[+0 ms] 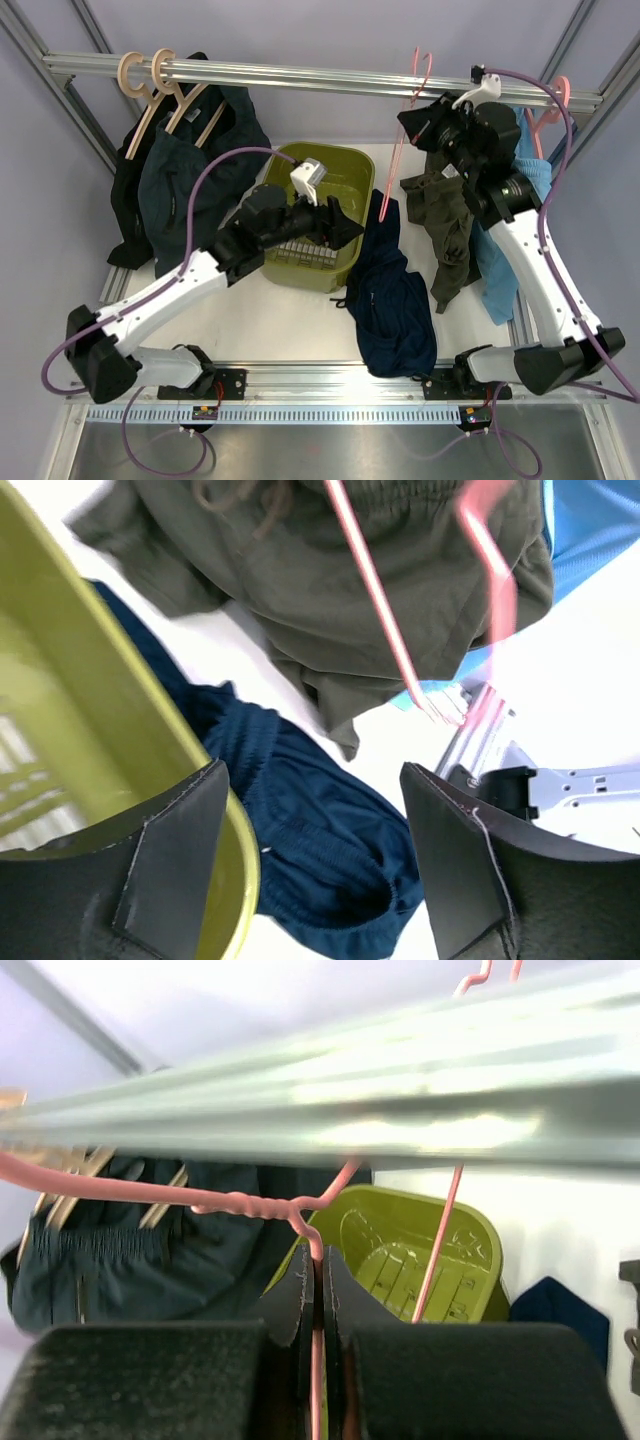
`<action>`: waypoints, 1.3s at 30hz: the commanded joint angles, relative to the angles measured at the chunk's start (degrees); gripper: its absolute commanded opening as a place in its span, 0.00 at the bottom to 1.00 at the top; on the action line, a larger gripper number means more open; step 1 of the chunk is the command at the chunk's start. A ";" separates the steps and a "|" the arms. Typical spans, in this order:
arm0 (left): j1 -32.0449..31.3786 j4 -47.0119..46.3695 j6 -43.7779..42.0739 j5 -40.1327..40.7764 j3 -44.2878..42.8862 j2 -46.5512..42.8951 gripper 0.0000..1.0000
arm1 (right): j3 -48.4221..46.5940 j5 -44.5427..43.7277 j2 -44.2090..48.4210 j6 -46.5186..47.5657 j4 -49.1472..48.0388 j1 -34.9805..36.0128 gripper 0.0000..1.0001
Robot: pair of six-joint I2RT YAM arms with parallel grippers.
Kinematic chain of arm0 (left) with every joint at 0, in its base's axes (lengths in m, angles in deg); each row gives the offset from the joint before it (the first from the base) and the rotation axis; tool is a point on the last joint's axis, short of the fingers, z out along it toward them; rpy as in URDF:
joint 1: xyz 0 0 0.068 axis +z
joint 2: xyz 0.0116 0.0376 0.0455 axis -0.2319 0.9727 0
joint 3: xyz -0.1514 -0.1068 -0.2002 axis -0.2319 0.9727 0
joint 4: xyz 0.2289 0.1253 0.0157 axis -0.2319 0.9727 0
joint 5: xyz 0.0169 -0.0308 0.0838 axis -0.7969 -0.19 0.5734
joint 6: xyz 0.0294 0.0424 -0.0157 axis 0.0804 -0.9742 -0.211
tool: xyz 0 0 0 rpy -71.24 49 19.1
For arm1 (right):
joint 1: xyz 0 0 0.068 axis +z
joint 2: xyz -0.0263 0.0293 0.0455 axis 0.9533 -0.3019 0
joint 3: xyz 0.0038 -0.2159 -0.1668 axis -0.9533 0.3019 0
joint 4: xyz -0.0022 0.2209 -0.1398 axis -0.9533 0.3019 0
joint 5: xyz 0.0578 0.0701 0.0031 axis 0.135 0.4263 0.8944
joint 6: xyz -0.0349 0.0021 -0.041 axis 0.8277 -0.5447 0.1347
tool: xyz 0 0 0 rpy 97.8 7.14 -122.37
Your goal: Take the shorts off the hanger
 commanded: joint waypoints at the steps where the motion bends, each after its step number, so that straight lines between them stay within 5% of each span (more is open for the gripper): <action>1: -0.03 0.39 -4.79 8.24 1.68 -6.68 0.76 | -5.00 -2.32 -3.01 -5.69 0.33 -2.08 0.00; 21: 0.05 10.95 -9.63 28.38 10.12 -25.59 0.91 | 2.19 -1.18 -2.93 -0.78 -1.78 -4.63 0.01; 27: -0.03 11.39 -9.62 29.35 10.39 -26.90 0.91 | 3.78 -1.53 -2.49 0.28 -2.39 -4.72 0.13; 39: 0.05 12.09 -9.27 29.44 11.00 -28.05 0.92 | 6.14 -0.74 -0.04 3.09 -4.32 -4.72 0.53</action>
